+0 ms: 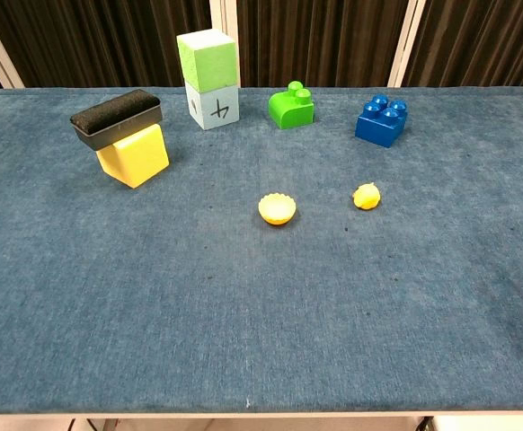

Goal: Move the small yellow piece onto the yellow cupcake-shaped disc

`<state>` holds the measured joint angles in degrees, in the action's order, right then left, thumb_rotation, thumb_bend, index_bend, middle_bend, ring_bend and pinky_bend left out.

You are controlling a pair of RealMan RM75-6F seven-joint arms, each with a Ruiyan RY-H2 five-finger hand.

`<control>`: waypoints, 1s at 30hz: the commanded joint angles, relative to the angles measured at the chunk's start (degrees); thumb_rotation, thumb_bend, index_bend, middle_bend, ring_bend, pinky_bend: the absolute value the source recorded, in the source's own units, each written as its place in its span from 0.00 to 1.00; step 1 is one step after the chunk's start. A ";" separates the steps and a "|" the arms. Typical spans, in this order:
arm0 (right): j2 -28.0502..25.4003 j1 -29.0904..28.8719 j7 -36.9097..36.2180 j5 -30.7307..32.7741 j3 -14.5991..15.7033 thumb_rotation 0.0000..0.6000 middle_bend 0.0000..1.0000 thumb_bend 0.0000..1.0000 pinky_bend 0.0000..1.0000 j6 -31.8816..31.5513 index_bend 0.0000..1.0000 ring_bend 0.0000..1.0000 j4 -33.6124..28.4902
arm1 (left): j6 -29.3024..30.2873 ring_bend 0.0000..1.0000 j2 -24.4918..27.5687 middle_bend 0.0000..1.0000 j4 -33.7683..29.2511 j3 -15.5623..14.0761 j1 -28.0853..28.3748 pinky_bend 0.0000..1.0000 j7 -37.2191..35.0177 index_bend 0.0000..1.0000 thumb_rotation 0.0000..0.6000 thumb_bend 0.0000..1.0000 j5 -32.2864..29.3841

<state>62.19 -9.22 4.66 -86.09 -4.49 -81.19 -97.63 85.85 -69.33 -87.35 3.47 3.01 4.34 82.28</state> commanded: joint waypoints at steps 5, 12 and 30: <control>0.40 -1.72 0.89 0.16 0.04 1.00 0.00 0.31 0.02 2.96 0.00 0.00 0.27 | 0.04 0.05 0.00 0.08 -0.04 -0.16 -0.17 0.00 0.14 0.07 1.00 0.04 -0.10; 2.47 -12.16 3.95 3.06 -3.20 1.00 0.00 0.31 0.08 17.36 0.00 0.00 1.02 | 0.42 0.05 -0.04 0.08 -0.33 -0.03 -0.18 0.00 -0.08 0.07 1.00 0.04 0.13; 24.03 -34.12 13.97 19.44 -6.76 1.00 0.04 0.32 0.13 40.94 0.32 0.00 20.10 | -1.08 0.05 -0.41 0.08 0.68 -0.20 -0.32 0.00 -0.59 0.07 1.00 0.03 -1.53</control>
<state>84.42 -42.09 17.82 -68.00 -11.23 -41.30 -79.37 84.80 -69.70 -86.72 3.26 2.68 3.81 80.79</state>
